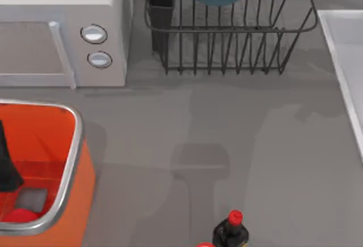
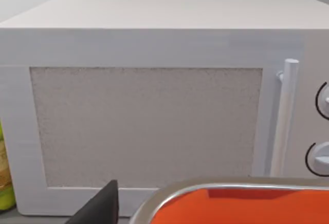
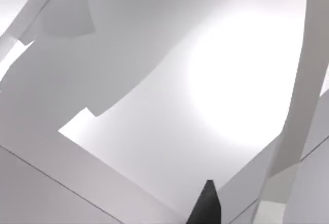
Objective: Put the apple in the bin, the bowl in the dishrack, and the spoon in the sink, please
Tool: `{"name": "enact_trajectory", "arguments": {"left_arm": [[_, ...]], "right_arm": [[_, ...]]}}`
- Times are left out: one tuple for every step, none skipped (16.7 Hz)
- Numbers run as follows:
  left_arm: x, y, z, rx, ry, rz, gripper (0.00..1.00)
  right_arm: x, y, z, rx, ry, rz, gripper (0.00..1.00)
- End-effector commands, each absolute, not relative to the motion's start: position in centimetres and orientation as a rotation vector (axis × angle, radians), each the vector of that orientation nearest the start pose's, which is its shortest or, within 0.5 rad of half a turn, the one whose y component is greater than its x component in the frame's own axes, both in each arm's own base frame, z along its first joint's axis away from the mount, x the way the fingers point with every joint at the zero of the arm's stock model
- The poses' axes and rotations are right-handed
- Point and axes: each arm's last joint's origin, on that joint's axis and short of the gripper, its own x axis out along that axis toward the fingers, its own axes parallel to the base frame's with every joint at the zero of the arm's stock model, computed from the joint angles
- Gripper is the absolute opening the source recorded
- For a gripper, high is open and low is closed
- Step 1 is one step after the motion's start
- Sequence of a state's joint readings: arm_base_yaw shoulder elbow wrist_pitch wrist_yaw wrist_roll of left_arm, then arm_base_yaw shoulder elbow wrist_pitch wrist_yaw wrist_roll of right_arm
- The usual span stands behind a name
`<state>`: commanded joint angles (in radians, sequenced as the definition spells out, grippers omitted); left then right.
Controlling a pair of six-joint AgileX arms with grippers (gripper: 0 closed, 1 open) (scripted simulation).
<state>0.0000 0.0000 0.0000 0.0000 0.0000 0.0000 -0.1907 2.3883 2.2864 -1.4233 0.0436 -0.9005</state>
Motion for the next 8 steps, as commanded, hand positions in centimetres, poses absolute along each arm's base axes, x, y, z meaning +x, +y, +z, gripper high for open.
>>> {"name": "enact_trajectory", "arguments": {"left_arm": [[10.6,-0.1,16.0,0.0,0.0,0.0,1.0],[10.6,-0.1,16.0,0.0,0.0,0.0,1.0],[10.6,-0.1,16.0,0.0,0.0,0.0,1.0],[10.6,-0.1,16.0,0.0,0.0,0.0,1.0],[10.6,-0.1,16.0,0.0,0.0,0.0,1.0],[10.6,-0.1,16.0,0.0,0.0,0.0,1.0],[10.6,-0.1,16.0,0.0,0.0,0.0,1.0],[10.6,-0.1,16.0,0.0,0.0,0.0,1.0]], "right_arm": [[47.3,-7.8,21.2,-0.605,1.474,0.512,0.0],[48.0,-7.2,20.7,-0.603,1.474,0.509,0.0],[48.4,-6.7,20.3,-0.602,1.473,0.506,0.0],[48.7,-6.3,20.1,-0.6,1.473,0.503,0.0],[48.8,-6.2,20.0,-0.6,1.473,0.502,0.0],[48.8,-6.2,20.0,-0.6,1.473,0.502,0.0],[48.8,-6.2,20.0,-0.6,1.473,0.502,0.0],[48.8,-6.2,20.0,-0.6,1.473,0.502,0.0]]}}
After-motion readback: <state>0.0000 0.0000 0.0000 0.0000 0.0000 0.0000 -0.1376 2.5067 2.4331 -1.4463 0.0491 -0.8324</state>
